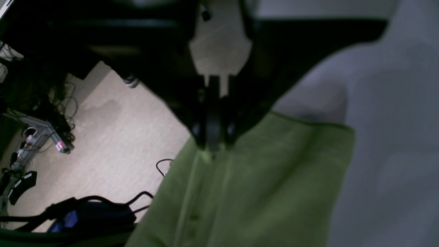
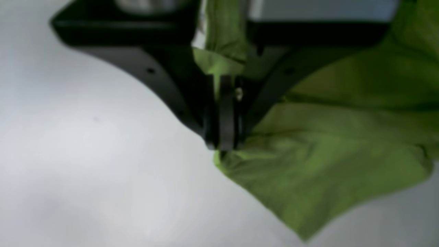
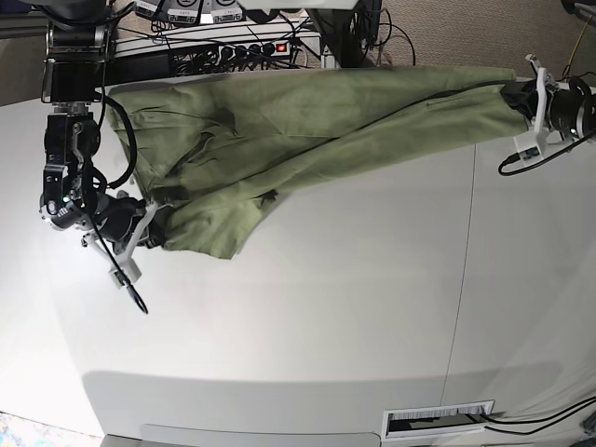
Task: Fold the T-shirt properly
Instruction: 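Lay the held edge down over the shirt body with both grippers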
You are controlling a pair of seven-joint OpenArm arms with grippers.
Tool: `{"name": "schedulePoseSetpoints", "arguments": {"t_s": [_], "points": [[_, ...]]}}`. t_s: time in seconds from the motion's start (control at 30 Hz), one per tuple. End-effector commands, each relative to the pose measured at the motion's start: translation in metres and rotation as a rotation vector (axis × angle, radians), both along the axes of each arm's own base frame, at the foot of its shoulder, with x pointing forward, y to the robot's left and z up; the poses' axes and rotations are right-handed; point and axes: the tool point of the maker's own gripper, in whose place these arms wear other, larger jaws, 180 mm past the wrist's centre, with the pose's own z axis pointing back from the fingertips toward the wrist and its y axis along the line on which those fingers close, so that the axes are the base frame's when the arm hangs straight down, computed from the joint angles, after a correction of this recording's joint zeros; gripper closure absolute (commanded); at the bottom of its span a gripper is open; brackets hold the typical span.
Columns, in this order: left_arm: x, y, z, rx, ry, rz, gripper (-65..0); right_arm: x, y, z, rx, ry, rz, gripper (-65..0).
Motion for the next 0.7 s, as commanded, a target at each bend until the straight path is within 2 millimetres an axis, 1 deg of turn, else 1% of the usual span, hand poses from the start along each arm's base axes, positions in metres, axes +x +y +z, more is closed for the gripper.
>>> {"name": "schedulePoseSetpoints", "arguments": {"t_s": [0.0,0.17,0.27,0.67], "points": [[0.007,0.005,0.009,0.008,-0.018,-0.001,0.0,0.009,-0.007,0.016,-0.011,-0.042,-0.003,0.0],[0.007,0.005,0.009,0.008,-0.018,-0.001,0.0,-0.001,-0.018,0.009,-0.057,0.032,-0.008,0.0],[0.007,0.005,0.009,0.007,-0.018,-0.001,0.0,-0.003,-0.021,0.009,-0.068,0.041,-0.009,0.0],[0.007,0.005,0.009,0.007,-0.018,-0.001,0.0,-0.017,-0.026,-0.001,-0.099,0.120,-0.010,0.0]]}}
